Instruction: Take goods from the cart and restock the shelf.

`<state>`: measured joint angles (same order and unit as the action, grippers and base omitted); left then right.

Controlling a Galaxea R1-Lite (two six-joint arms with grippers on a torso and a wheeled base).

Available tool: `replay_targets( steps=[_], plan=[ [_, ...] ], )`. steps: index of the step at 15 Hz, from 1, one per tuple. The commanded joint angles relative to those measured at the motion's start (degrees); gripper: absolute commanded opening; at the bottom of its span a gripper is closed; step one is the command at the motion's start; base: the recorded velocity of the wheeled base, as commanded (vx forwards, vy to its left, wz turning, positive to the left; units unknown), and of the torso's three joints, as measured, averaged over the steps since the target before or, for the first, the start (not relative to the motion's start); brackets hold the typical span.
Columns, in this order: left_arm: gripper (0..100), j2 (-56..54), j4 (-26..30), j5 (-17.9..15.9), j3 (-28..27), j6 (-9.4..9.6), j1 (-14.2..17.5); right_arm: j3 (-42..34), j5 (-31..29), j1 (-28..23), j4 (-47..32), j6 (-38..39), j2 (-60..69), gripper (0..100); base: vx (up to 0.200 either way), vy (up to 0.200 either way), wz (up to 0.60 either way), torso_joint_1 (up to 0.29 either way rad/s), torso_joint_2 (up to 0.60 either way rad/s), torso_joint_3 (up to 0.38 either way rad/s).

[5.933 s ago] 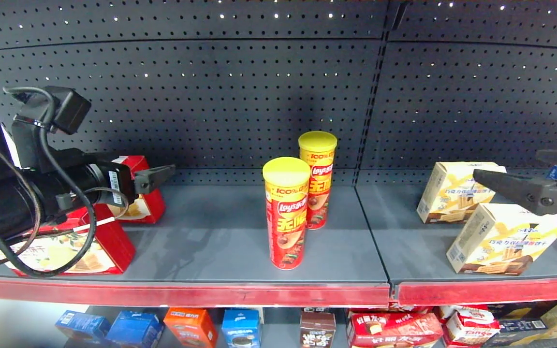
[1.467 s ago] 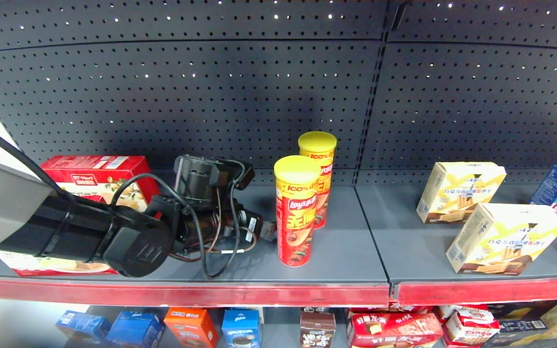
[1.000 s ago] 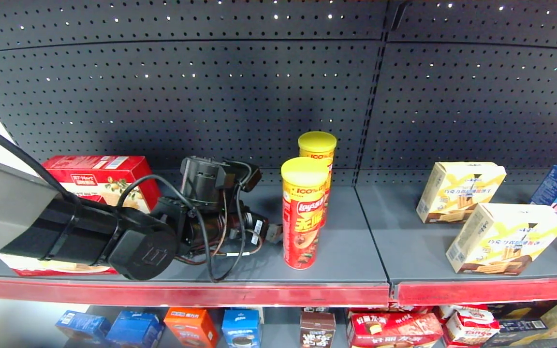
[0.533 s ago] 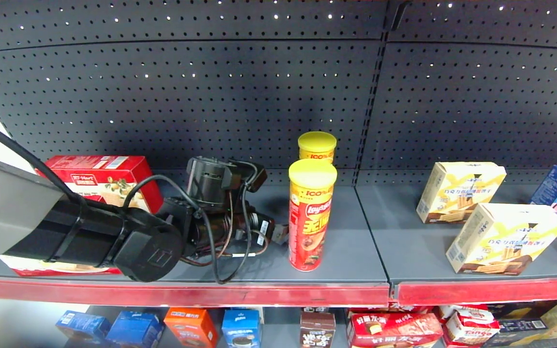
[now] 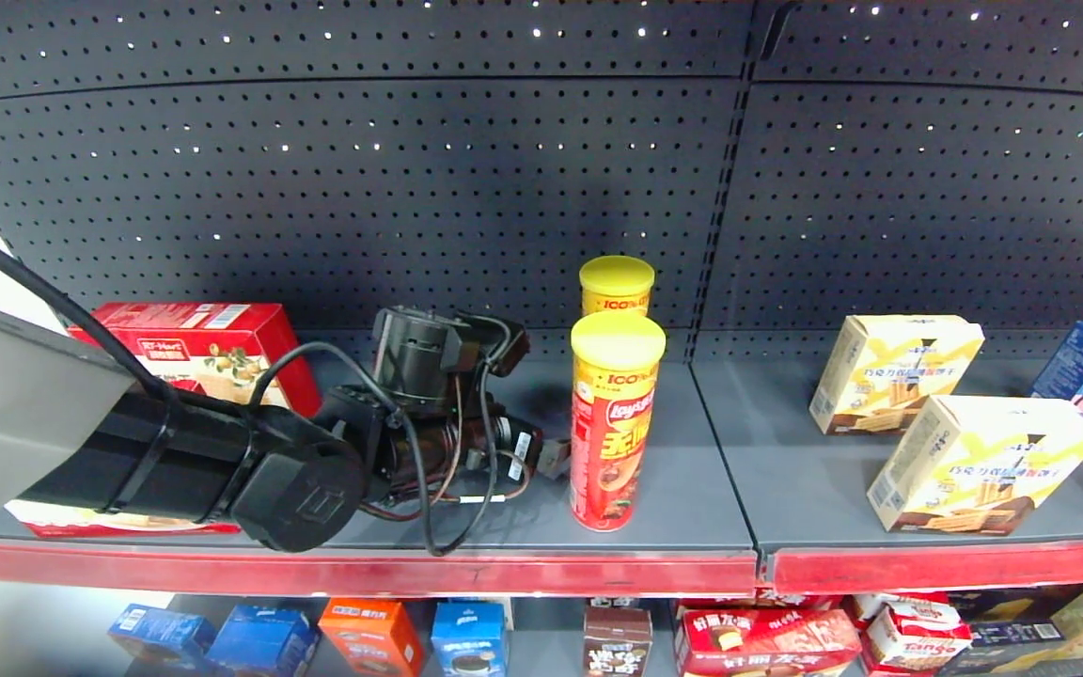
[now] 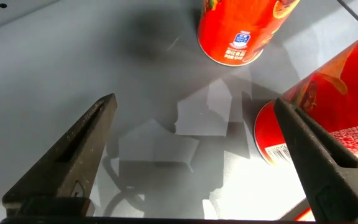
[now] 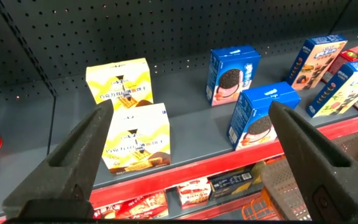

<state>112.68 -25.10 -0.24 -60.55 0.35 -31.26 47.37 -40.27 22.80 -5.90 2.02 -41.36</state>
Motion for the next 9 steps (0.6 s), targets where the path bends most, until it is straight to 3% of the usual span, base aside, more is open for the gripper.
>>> replay_targets(
  steps=[1,9],
  plan=[
    [100,0.0,0.0,0.0,0.0,0.00,0.0,0.0,0.0,0.1,0.0,0.0,0.0,100,0.000,0.000,0.00,0.000,0.00,0.000],
    [100,1.0,0.0,0.6,-1.6,-0.09,-0.6,0.0,0.0,0.1,0.0,0.0,0.0,100,0.000,0.000,0.00,0.000,0.00,0.000]
  ],
)
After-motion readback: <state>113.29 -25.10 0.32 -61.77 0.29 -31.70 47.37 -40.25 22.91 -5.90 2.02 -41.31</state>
